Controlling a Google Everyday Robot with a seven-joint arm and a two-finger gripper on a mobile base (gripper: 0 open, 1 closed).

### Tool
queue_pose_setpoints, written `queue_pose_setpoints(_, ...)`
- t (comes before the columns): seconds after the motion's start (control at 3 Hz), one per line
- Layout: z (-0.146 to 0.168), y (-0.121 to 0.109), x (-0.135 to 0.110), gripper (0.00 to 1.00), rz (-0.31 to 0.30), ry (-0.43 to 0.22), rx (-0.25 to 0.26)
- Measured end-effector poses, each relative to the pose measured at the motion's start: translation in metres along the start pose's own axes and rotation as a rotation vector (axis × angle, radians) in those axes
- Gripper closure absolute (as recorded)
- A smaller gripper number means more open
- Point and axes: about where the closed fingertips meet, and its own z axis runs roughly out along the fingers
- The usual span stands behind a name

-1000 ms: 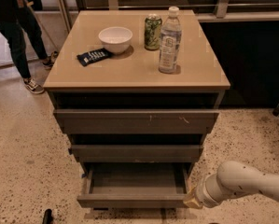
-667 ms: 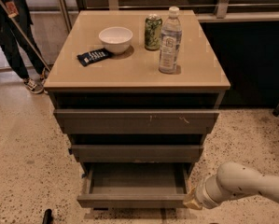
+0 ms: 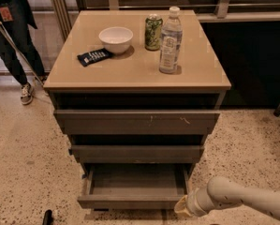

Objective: Close bottom drawer

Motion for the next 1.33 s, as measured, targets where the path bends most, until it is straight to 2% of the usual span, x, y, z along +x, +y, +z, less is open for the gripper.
queue_pose_setpoints(0.33, 0.058, -0.021, 0.017, 1.00, -0.028, -0.050, -0.043)
queue_pose_setpoints(0.67, 0.081, -0.027, 0.028, 1.00, -0.001, -0.067, -0.042)
queue_pose_setpoints(1.33, 0.095, -0.029, 0.029, 1.00, -0.018, -0.074, -0.043)
